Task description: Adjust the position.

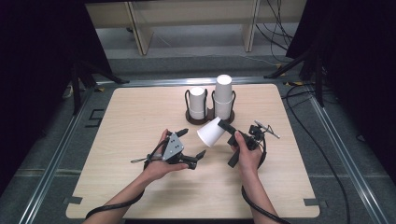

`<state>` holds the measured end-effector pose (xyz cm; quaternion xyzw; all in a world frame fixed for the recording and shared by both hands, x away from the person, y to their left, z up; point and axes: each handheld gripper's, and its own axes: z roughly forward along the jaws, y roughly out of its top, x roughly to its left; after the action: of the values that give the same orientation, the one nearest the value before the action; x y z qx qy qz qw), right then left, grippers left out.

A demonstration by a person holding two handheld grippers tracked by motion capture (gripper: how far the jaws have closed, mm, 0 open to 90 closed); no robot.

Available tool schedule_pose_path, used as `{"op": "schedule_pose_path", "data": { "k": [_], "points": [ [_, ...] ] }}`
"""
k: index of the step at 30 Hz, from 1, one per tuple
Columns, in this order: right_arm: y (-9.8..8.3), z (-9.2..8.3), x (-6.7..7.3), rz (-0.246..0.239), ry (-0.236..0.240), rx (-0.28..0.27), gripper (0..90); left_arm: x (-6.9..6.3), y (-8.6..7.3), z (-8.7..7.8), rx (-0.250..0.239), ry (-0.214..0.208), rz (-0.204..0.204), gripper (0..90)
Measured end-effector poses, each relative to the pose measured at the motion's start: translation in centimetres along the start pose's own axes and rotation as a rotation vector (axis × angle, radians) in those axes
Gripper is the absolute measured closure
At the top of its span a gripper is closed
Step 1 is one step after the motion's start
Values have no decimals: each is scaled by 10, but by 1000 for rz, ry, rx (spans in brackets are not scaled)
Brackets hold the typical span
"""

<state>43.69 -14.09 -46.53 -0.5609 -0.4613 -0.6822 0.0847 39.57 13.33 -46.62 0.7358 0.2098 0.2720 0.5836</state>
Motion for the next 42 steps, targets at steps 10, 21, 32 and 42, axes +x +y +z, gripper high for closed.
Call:
{"op": "schedule_pose_path", "data": {
  "k": [10, 21, 32, 42],
  "points": [
    [0, -1, 1, 41, -7, 9, 373, 1, -1, 19, 2, -4, 7, 0],
    [1, -1, 0, 39, 7, -8, 373, 4, -5, 29, 0, -10, -5, 0],
    [1, 1, 0, 48, 16, -17, 373, 1, -8, 34, 14, -22, 13, 0],
    [1, 1, 1, 52, 16, -13, 373, 1, -8, 38, 22, -15, 20, 9]
  ]
}}
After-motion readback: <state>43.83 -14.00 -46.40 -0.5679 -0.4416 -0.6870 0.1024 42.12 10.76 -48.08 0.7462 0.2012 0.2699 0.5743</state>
